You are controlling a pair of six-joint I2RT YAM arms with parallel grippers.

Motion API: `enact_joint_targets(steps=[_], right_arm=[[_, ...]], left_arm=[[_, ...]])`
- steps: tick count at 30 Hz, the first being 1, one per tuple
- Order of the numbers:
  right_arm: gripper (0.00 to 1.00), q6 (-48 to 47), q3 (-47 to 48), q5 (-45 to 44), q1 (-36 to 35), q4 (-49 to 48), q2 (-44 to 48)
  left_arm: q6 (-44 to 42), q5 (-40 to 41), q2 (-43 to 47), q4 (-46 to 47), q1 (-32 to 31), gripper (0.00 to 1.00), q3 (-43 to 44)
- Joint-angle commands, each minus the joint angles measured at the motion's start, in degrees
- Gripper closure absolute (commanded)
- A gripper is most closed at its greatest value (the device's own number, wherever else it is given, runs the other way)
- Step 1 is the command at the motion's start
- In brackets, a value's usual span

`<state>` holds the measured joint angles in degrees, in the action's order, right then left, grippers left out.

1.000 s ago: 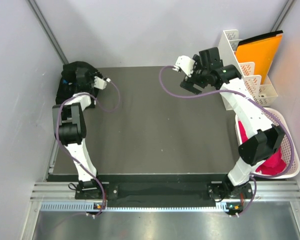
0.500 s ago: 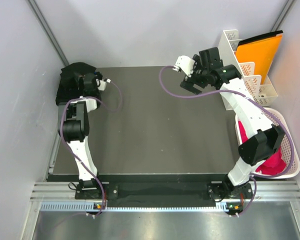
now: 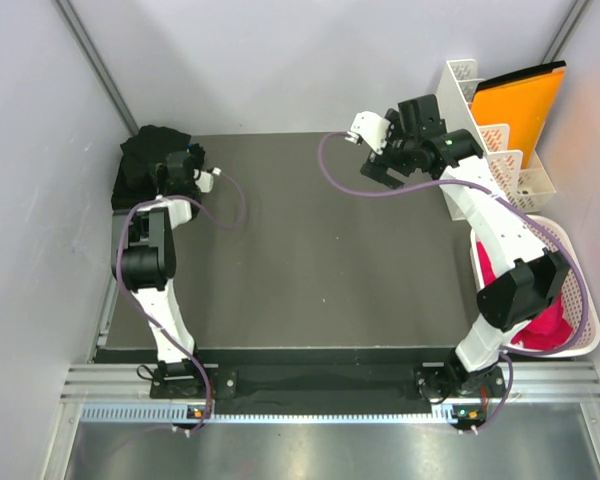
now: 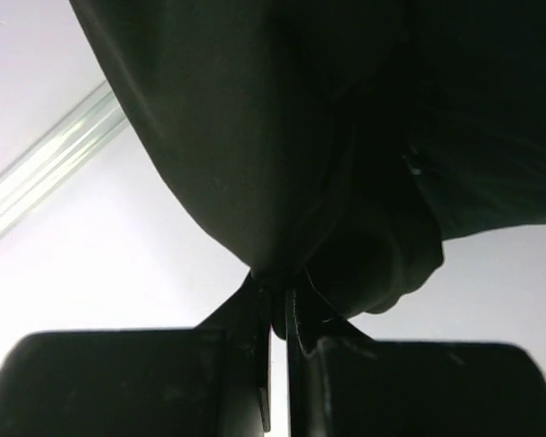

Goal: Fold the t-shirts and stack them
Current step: Neatly place the folded tshirt to the corner

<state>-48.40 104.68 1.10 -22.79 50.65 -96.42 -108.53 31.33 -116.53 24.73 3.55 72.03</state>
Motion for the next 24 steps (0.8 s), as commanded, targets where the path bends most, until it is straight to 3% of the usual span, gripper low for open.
enact_joint_targets(steps=[1,5,11,14,17,21,24], right_arm=[[0.00,-0.3,3.0,-0.1,-0.9,-0.2,0.4],[0.00,-0.4,3.5,-0.4,-0.9,0.1,0.1],[0.00,-0.8,4.0,-0.8,-0.9,0.3,-0.2],[0.00,-0.7,3.9,-0.9,-0.9,0.4,-0.3],[0.00,-0.7,3.6,-0.8,-0.9,0.4,-0.2],[0.00,-0.7,3.2,-0.8,-0.9,0.5,0.0],[0.00,-0.8,3.2,-0.8,-0.9,0.4,0.2]], left_arm=[[9.4,-4.3,6.9,-9.8,0.2,1.00,-1.0],[15.6,-10.2,9.3,-16.4,0.8,1.00,-1.4],[15.9,-12.4,9.8,-21.2,2.9,1.00,-2.3],[17.4,-15.1,10.3,-26.5,4.4,0.95,-1.6],[18.2,-17.5,10.5,-29.5,5.8,0.82,-1.5],[19.2,-21.6,11.4,-33.8,8.2,0.58,-1.1],[19.8,-23.6,12.2,-36.5,9.5,0.47,-0.6]])
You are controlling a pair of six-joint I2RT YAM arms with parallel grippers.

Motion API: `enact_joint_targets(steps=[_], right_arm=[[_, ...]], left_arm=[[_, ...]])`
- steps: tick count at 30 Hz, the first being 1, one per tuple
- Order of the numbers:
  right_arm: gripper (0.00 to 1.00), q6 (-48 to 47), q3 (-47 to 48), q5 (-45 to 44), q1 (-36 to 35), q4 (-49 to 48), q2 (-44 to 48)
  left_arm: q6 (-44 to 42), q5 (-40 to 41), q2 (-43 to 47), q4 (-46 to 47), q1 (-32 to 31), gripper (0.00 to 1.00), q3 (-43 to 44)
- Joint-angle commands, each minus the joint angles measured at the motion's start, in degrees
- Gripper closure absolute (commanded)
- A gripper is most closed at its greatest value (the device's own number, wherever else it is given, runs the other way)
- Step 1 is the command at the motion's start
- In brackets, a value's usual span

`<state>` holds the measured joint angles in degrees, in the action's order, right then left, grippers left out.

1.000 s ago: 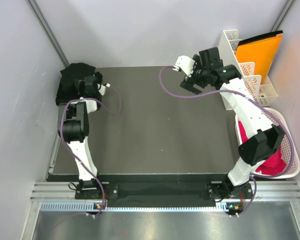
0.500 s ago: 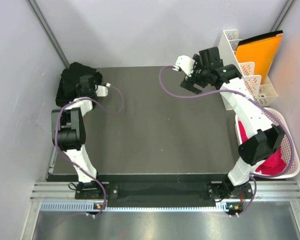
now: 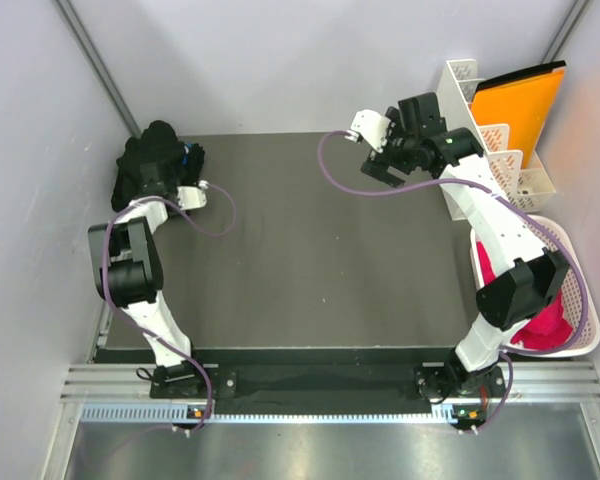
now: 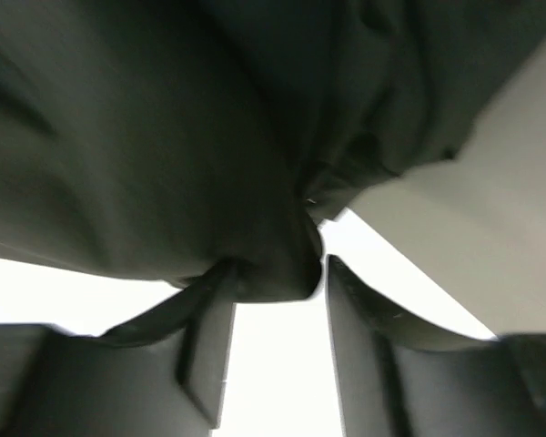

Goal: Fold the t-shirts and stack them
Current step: Neatly place the folded tshirt to the corner

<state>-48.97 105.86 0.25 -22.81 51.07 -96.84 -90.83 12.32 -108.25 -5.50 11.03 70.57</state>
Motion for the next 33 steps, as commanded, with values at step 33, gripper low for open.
enact_joint_targets(steps=[33], right_arm=[[0.00,-0.5,-2.3,-5.0,-0.7,-7.2,1.7]], left_arm=[[26.3,-14.1,19.8,-0.2,0.9,0.29,-2.2]])
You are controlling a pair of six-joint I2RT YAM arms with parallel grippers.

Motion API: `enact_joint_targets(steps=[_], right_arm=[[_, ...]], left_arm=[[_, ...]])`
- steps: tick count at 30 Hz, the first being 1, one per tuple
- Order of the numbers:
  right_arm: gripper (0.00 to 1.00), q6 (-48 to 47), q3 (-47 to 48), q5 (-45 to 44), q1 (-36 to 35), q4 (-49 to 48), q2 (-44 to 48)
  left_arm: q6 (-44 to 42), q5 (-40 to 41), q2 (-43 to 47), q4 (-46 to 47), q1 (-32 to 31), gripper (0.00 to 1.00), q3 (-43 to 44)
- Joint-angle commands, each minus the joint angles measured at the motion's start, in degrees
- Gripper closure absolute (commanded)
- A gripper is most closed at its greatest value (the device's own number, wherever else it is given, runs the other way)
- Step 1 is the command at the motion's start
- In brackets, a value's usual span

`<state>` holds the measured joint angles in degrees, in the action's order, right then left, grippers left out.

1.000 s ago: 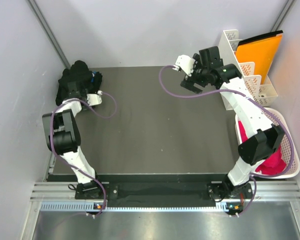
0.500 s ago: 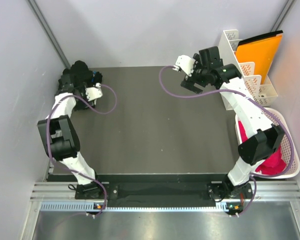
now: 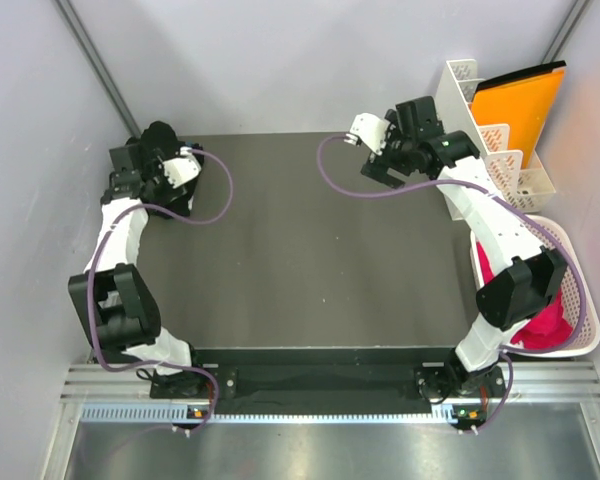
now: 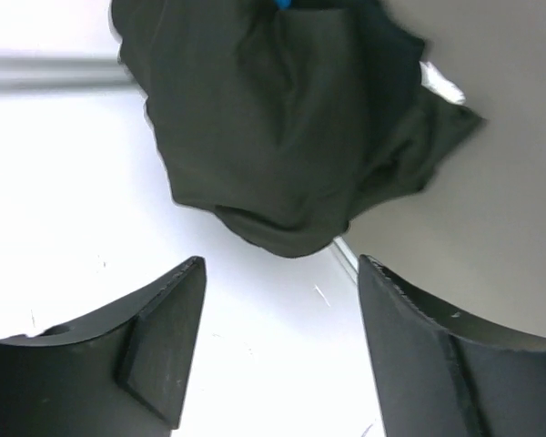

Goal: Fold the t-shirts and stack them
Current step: Neatly place the folded tshirt to the corner

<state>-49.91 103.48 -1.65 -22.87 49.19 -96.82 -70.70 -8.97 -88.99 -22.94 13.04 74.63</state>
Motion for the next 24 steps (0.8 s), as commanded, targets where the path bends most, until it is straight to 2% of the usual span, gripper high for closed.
enact_joint_targets(steps=[1,2,3,4,6,9,11,12,15,24], right_arm=[[0.00,0.5,0.1,-3.3,-0.5,-5.6,1.6],[0.00,0.5,0.0,-3.3,-0.5,-5.6,1.6],[0.00,0.4,-0.1,-3.3,-0.4,-5.9,1.8],[0.00,0.5,-0.6,-3.3,-0.4,-6.0,1.9],[0.00,0.5,-1.7,-3.4,-0.2,-6.3,2.2],[0.00,0.4,-3.3,-3.4,-0.1,-6.8,2.8],[0.00,0.5,-3.7,-3.4,0.2,-7.3,3.1],[0.00,0.5,-4.1,-3.4,0.5,-7.4,3.3],[0.00,0.8,-4.2,-3.1,0.5,-7.7,3.0],[0.00,1.5,-2.0,-2.0,0.5,-7.1,1.1]], left_arm=[[7.1,9.6,0.1,20.5,-2.0,0.33,-6.9],[7.7,13.4,-1.4,22.5,-2.1,0.46,-6.6],[10.8,14.1,-2.4,22.5,-2.1,0.89,-4.8],[12.7,14.6,-4.0,22.5,-2.1,1.00,-3.5],[17.5,14.5,-4.9,22.4,-2.1,1.00,-0.6],[20.4,11.3,-4.5,22.1,-2.1,1.00,0.3],[20.7,10.3,-3.7,22.5,-2.3,1.00,-0.3],[20.5,10.5,-3.6,26.2,-2.3,1.00,-1.3],[19.4,12.4,-5.2,28.9,-2.5,1.00,-2.5],[18.2,12.4,-14.3,32.1,-2.8,1.00,-3.6]])
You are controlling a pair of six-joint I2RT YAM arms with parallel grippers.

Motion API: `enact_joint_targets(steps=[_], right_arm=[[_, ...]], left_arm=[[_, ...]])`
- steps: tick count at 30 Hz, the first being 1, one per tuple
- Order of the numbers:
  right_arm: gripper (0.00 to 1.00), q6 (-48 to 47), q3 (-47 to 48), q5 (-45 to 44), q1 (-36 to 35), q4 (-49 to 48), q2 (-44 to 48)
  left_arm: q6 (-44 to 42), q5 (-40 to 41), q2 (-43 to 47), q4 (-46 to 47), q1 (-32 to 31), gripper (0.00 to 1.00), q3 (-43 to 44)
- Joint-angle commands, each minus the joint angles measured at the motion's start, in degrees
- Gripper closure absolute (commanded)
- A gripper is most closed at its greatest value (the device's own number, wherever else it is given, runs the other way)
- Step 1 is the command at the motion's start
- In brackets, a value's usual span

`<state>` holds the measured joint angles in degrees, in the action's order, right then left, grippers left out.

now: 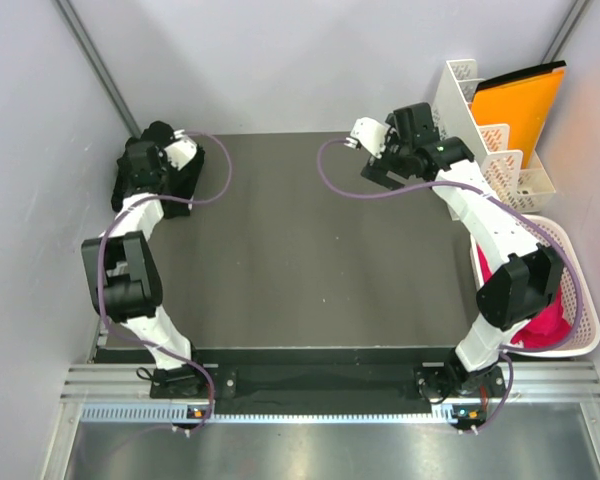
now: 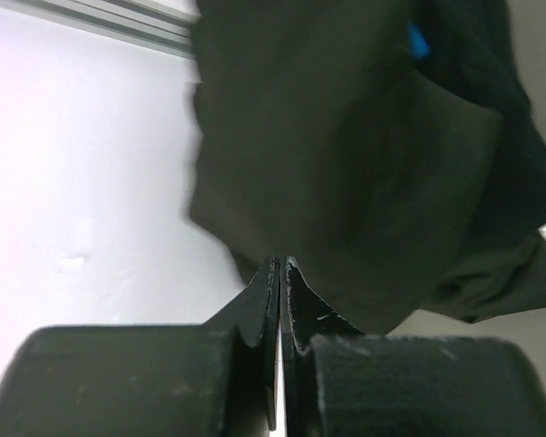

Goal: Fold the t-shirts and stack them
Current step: Neatly place the folded tshirt to the corner

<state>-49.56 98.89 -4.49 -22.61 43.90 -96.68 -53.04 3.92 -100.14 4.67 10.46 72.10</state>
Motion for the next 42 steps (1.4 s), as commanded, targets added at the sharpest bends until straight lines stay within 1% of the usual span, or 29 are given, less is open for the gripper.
enact_joint_targets(steps=[1,3,4,5,6,8,9,12,15,17,20,24,25,26,27,28,29,30,31,32,35,36,37,38,39,42], right_arm=[[0.00,1.0,2.9,1.0,0.3,-1.7,0.8],[0.00,0.9,3.3,0.9,0.3,-1.2,0.6],[0.00,0.7,3.3,0.8,0.3,-0.9,0.5],[0.00,0.5,3.5,0.8,0.3,-0.6,0.4],[0.00,0.4,3.6,0.8,0.3,-0.3,0.4],[0.00,0.3,3.6,0.8,0.2,0.3,0.2],[0.00,0.3,3.6,0.6,0.3,0.4,0.3],[0.00,0.5,3.7,0.7,0.3,0.9,0.3],[0.00,0.7,3.1,0.6,0.3,1.3,0.7],[0.00,0.7,2.2,0.8,0.3,1.2,1.4],[0.00,1.0,1.5,1.3,0.3,1.5,2.5],[0.00,2.7,2.6,2.3,0.2,3.7,3.3],[0.00,3.2,3.1,2.9,0.3,4.4,3.5],[0.00,3.9,3.8,4.0,0.3,5.0,3.9],[0.00,4.8,3.9,4.1,0.3,6.1,4.1],[0.00,5.6,4.1,4.2,0.3,6.4,4.5],[0.00,7.3,4.2,5.9,0.3,6.6,5.1],[0.00,8.2,4.2,6.2,0.3,7.2,5.5],[0.00,9.3,4.2,6.2,0.3,7.3,5.9],[0.00,11.7,4.3,6.5,0.6,7.3,6.6],[0.00,16.0,3.6,6.5,1.3,7.3,8.3],[0.00,17.0,3.3,6.9,1.6,7.0,9.0],[0.00,17.8,2.4,7.3,2.0,6.8,9.7],[0.00,19.7,1.9,7.8,2.7,6.6,11.1],[0.00,20.6,1.6,7.9,3.0,6.1,11.7],[0.00,22.0,0.6,8.3,4.5,5.8,13.9]], left_arm=[[0.3,-0.7,-4.8,5.3,-0.4,1.00,-1.2],[-1.2,1.6,-7.0,7.7,-0.8,1.00,-1.4],[-1.5,3.1,-9.6,8.8,-1.1,1.00,-1.2],[-2.2,6.7,-10.9,10.4,-1.2,1.00,0.1],[-2.4,8.5,-14.2,10.9,-1.6,1.00,1.0],[-3.1,13.4,-17.0,12.3,-1.9,1.00,4.1],[-3.5,14.4,-18.8,13.5,-1.9,1.00,4.7],[-4.6,16.5,-20.7,19.4,-2.2,1.00,5.8],[-3.3,17.0,-19.8,22.0,-2.7,1.00,6.0],[-1.5,16.9,-18.3,21.9,-3.2,1.00,5.4],[2.3,16.0,-12.8,19.0,-4.4,1.00,3.4],[10.7,12.8,-0.7,6.1,-5.1,1.00,3.3],[14.4,9.3,1.5,-0.3,-5.2,1.00,3.9],[15.8,6.5,6.0,-4.2,-5.1,1.00,4.4],[17.0,3.9,8.3,-7.9,-5.1,1.00,4.7],[19.4,-1.9,10.6,-13.1,-5.1,1.00,5.2],[20.2,-3.6,14.9,-15.8,-5.0,1.00,5.7],[21.1,-7.1,16.7,-18.4,-5.1,0.98,6.6],[23.7,-13.1,18.4,-24.8,-5.0,0.87,8.9],[24.5,-15.5,21.1,-27.9,-5.1,0.63,10.5],[29.8,-22.4,24.7,-37.8,-5.1,0.17,15.7],[30.9,-23.6,25.6,-39.5,-5.0,0.06,16.4],[32.0,-25.1,26.5,-41.3,-5.0,0.01,17.5],[32.1,-27.5,28.1,-43.7,-5.0,0.01,17.5],[32.2,-28.3,29.1,-44.1,-5.0,0.01,17.0],[35.2,-26.8,33.0,-42.2,-5.0,0.01,14.0]])
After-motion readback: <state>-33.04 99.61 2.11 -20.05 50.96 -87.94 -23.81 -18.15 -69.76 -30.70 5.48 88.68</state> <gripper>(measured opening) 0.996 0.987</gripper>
